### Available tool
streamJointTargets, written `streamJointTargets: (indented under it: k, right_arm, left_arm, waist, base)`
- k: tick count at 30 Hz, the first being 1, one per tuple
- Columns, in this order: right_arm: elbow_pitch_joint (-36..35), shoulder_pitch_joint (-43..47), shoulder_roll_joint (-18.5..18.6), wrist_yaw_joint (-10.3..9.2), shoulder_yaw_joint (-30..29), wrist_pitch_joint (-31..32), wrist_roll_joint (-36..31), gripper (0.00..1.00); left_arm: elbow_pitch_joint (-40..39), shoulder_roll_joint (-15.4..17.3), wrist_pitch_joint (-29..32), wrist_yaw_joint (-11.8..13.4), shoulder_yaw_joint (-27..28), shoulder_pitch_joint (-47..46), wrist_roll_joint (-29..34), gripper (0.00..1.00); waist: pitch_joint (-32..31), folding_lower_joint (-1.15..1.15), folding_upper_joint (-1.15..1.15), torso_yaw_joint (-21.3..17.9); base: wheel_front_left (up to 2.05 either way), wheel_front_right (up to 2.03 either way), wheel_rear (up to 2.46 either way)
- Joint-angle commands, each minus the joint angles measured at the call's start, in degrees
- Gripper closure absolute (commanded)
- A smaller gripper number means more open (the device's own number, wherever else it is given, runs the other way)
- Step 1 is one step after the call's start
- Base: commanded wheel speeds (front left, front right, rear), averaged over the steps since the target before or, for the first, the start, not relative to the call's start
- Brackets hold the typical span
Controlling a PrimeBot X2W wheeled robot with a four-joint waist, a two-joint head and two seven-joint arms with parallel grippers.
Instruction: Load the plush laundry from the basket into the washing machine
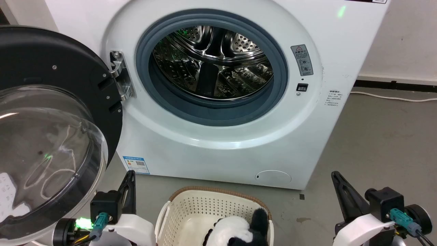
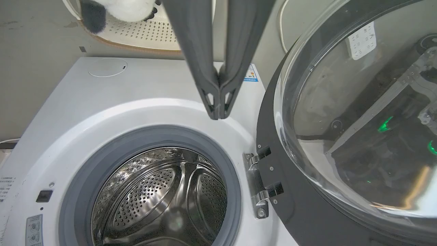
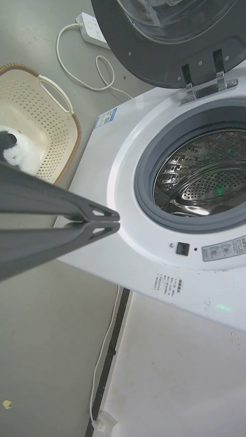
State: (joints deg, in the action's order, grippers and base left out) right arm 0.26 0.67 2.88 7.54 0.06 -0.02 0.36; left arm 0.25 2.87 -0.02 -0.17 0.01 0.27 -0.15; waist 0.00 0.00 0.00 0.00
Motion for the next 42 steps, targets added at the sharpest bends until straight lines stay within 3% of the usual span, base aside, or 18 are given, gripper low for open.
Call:
streamJointTargets:
  k: [1,6,7,22,42]
  right_arm:
    - [-0.26,-0.67,-0.01,-0.05,-0.06,0.02,-0.36,1.0]
    - [-0.26,-0.67,-0.01,-0.05,-0.06,0.02,-0.36,1.0]
    - [0.0,0.0,0.0,0.0,0.0,-0.02,0.03,0.0]
    - [-0.03,-0.03,0.0,0.0,-0.27,-1.23,1.15,0.0]
    - [-1.19,-3.01,0.0,-0.01,-1.02,-3.63,4.15,0.0]
  left_arm:
    - [-0.25,0.0,0.02,0.17,-0.01,-0.27,0.15,1.0]
    - [-0.25,0.0,0.02,0.17,-0.01,-0.27,0.15,1.0]
    - [0.0,0.0,-0.03,0.0,-0.01,0.0,-0.01,0.0]
    - [-0.42,0.0,-1.24,0.5,-1.19,-0.11,-0.54,0.0]
    - [3.94,0.22,-3.63,0.05,-3.92,-5.39,-0.53,0.0]
  waist:
    - [0.0,0.0,0.0,0.0]
    - [0.0,0.0,0.0,0.0]
    - [0.0,0.0,0.0,0.0]
    - [0.71,0.0,0.0,-0.54]
    - [8.74,0.0,0.0,-4.36]
  base:
    - [0.0,0.0,0.0]
    - [0.0,0.0,0.0]
    - [0.0,0.0,0.0]
    - [0.0,0.0,0.0]
    - [0.0,0.0,0.0]
